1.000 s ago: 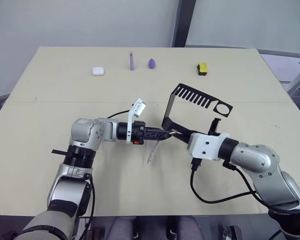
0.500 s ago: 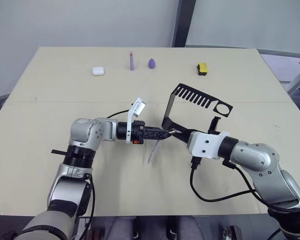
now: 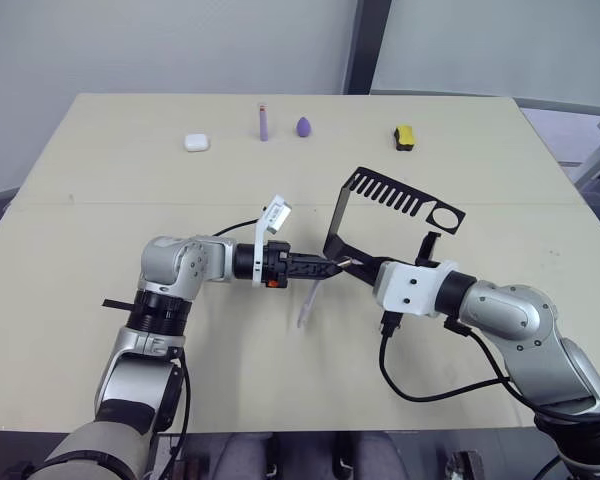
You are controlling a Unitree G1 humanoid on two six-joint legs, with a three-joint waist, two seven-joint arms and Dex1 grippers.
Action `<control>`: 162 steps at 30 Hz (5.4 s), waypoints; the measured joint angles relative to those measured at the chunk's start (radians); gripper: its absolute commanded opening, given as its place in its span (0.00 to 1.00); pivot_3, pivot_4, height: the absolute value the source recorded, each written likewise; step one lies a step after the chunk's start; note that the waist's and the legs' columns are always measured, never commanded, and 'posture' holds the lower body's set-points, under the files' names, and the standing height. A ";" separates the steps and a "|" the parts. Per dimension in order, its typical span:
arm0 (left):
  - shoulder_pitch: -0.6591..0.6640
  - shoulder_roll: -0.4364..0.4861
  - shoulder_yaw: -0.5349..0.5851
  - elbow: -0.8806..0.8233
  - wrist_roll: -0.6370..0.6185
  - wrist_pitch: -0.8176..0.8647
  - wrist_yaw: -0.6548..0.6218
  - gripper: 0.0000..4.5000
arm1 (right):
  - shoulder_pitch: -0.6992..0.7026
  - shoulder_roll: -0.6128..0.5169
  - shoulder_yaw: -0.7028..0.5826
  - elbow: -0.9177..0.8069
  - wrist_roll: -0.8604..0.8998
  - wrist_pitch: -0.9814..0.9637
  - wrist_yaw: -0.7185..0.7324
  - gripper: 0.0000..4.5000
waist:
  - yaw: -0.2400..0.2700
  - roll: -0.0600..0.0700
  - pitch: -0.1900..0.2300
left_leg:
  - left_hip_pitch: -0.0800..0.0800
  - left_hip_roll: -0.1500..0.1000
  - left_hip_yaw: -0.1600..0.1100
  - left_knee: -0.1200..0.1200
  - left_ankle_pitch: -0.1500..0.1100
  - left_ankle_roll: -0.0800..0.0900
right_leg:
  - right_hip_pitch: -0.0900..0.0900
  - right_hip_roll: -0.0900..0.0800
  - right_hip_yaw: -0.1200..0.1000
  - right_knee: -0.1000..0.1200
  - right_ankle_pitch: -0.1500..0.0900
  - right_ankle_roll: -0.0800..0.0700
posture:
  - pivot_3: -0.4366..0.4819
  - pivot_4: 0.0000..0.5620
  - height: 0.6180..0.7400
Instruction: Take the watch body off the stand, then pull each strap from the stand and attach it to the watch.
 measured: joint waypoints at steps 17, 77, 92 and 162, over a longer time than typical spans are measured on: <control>0.000 -0.003 -0.001 -0.033 0.000 0.006 0.005 0.35 | 0.000 0.000 0.000 0.000 -0.012 0.000 0.003 0.00 | 0.000 0.000 0.000 | 0.000 0.000 0.000 0.000 0.000 0.000 | 0.000 0.000 0.000 0.000 0.000 0.000 | 0.48 0.27 1.00; 0.000 -0.018 -0.022 -0.025 0.003 -0.033 0.004 0.35 | 0.000 0.000 -0.004 0.000 -0.026 0.023 0.006 0.00 | 0.000 0.000 0.000 | 0.000 0.000 0.000 0.000 0.000 0.000 | 0.000 0.000 0.000 0.000 0.000 0.000 | 0.48 0.27 1.00; -0.008 -0.021 -0.031 0.001 0.001 -0.053 -0.013 0.35 | 0.027 -0.010 -0.037 -0.042 -0.021 0.049 0.025 0.00 | -0.001 0.000 0.000 | 0.000 0.000 0.000 0.000 0.000 0.000 | 0.000 0.000 0.000 0.000 0.000 0.000 | 0.48 0.27 1.00; 0.385 0.726 0.103 -0.379 0.118 -0.639 -0.500 0.99 | 0.597 -0.236 -0.852 -0.267 1.066 0.446 0.119 1.00 | 0.007 0.000 0.000 | 0.001 0.001 -0.001 -0.001 -0.005 0.002 | 0.001 -0.002 0.000 -0.007 -0.001 -0.002 | 0.48 0.27 1.00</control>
